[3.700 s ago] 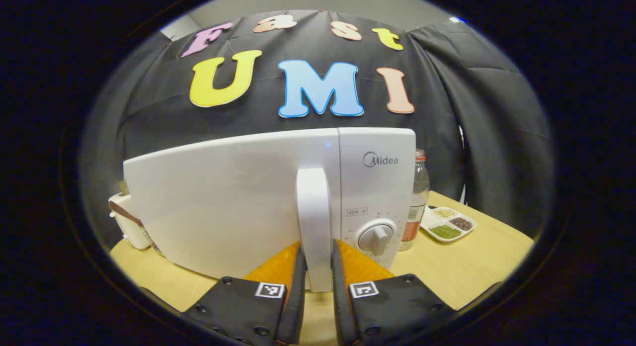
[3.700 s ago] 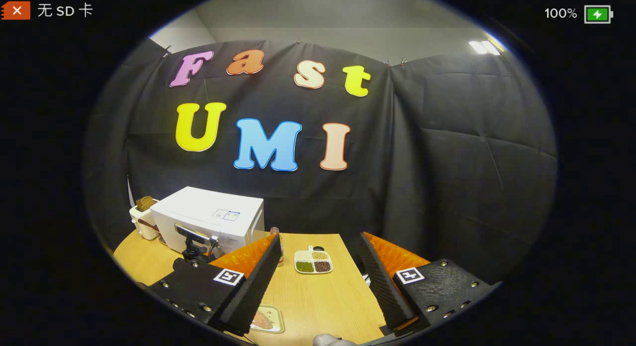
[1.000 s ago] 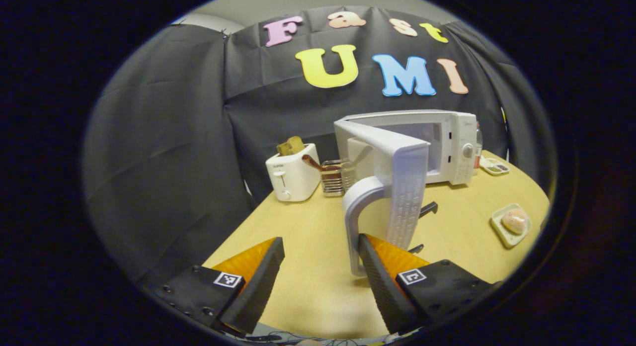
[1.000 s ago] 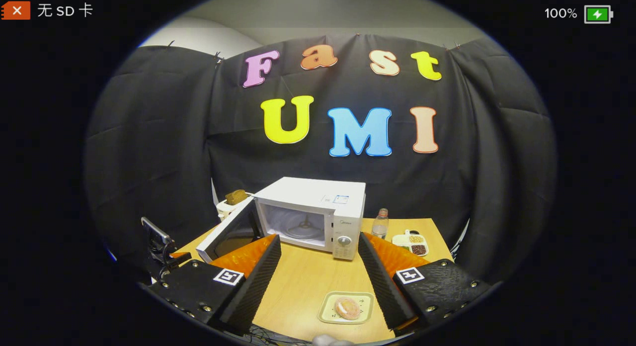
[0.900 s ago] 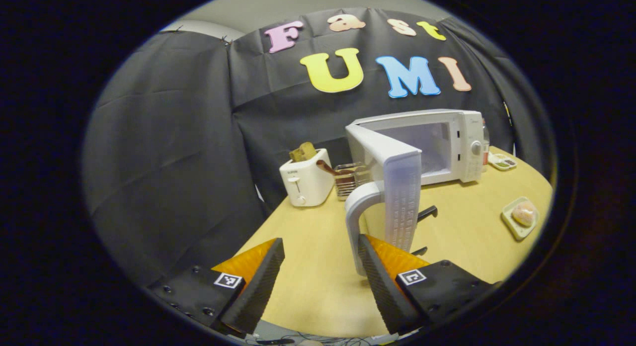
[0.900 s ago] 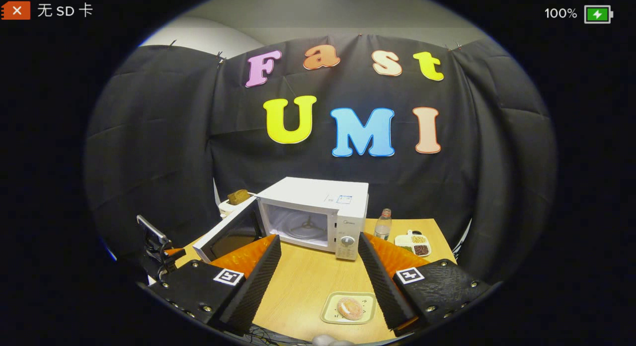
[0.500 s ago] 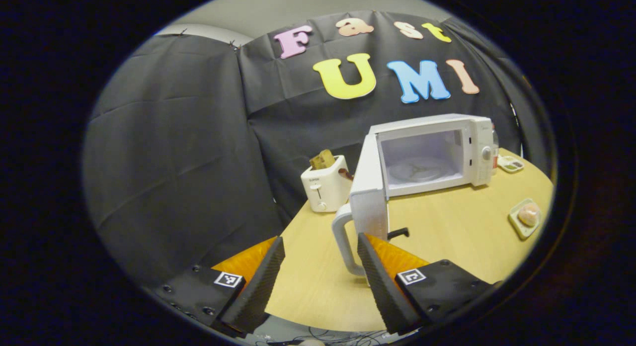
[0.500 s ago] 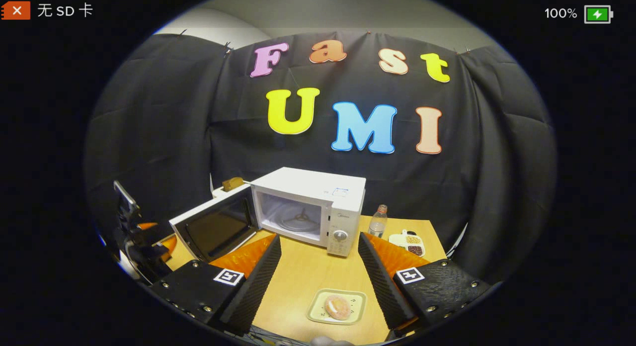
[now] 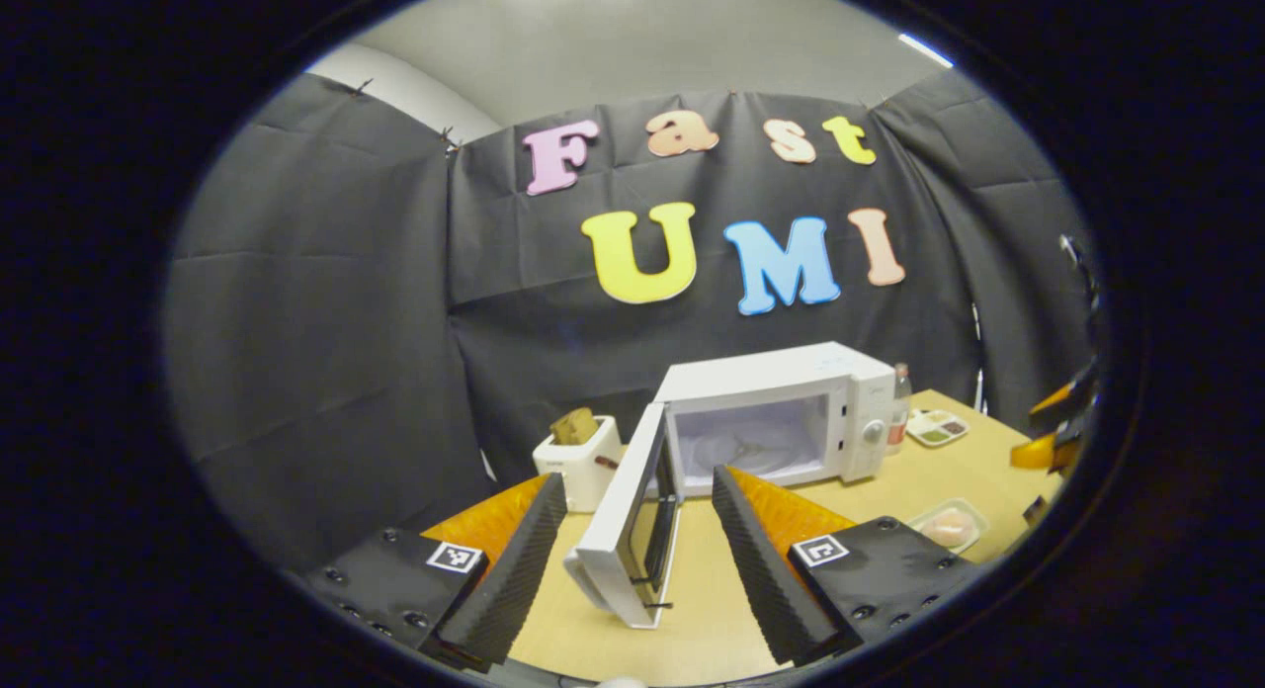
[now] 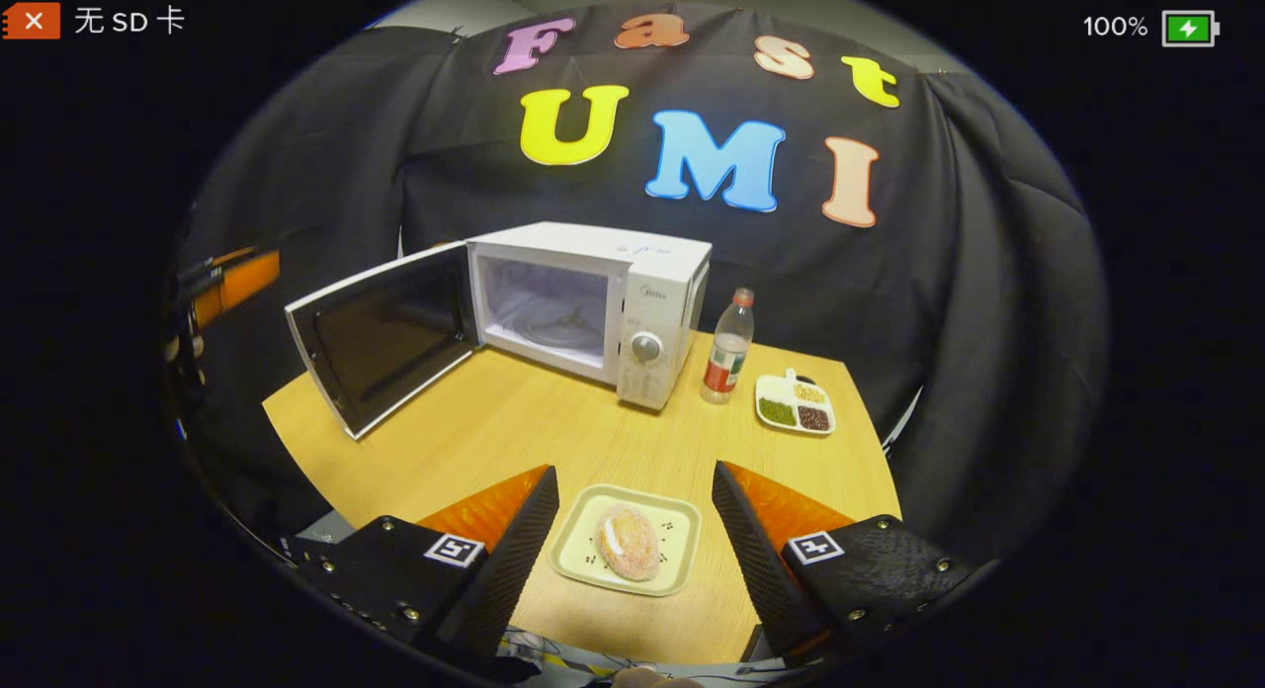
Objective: Open the microwave oven with the left hand, put the food in, and close the microwave oven.
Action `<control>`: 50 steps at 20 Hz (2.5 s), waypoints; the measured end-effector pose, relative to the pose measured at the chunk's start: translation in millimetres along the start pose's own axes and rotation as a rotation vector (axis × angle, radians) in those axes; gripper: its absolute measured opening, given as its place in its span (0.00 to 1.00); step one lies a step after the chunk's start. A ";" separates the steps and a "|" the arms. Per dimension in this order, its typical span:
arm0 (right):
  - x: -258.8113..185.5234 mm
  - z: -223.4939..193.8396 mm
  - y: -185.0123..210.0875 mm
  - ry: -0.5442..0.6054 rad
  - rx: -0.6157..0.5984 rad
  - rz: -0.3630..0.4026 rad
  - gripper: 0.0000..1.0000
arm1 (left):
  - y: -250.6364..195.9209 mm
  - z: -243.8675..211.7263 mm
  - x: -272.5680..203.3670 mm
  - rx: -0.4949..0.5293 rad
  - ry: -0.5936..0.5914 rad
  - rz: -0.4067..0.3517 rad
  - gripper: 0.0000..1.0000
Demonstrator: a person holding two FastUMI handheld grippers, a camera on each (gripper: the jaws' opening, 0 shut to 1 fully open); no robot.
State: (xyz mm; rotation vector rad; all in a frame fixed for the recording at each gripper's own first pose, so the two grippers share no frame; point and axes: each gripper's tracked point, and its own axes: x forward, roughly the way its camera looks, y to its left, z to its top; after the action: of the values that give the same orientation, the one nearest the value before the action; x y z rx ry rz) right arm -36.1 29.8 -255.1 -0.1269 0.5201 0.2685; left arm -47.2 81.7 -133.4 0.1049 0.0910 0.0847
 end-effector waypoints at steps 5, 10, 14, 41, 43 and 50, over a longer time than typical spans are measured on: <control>31.1 -50.7 4.8 0.086 -0.066 0.037 0.96 | -26.4 41.5 8.3 -0.018 -0.054 -0.030 1.00; 74.1 -88.8 4.3 0.171 -0.102 0.058 0.96 | -42.3 57.6 14.8 -0.006 -0.068 -0.037 1.00; 101.0 -112.3 4.3 0.222 -0.139 0.081 0.96 | -45.7 61.4 20.0 0.010 -0.058 -0.030 1.00; 165.3 65.1 101.9 0.101 0.234 0.344 0.63 | -9.2 37.9 74.2 0.034 0.016 -0.007 1.00; 194.3 90.5 117.0 0.064 0.305 0.337 0.62 | -3.3 34.1 78.6 0.020 0.019 -0.006 0.94; 297.0 149.9 148.3 -0.069 0.575 0.210 0.62 | 12.6 12.7 96.7 0.026 0.040 0.018 1.00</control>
State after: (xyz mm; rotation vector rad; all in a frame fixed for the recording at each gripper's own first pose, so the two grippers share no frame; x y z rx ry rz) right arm 240.2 265.4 -284.0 0.4961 0.5249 0.3166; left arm 49.0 101.5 -127.8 0.1302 0.1314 0.1040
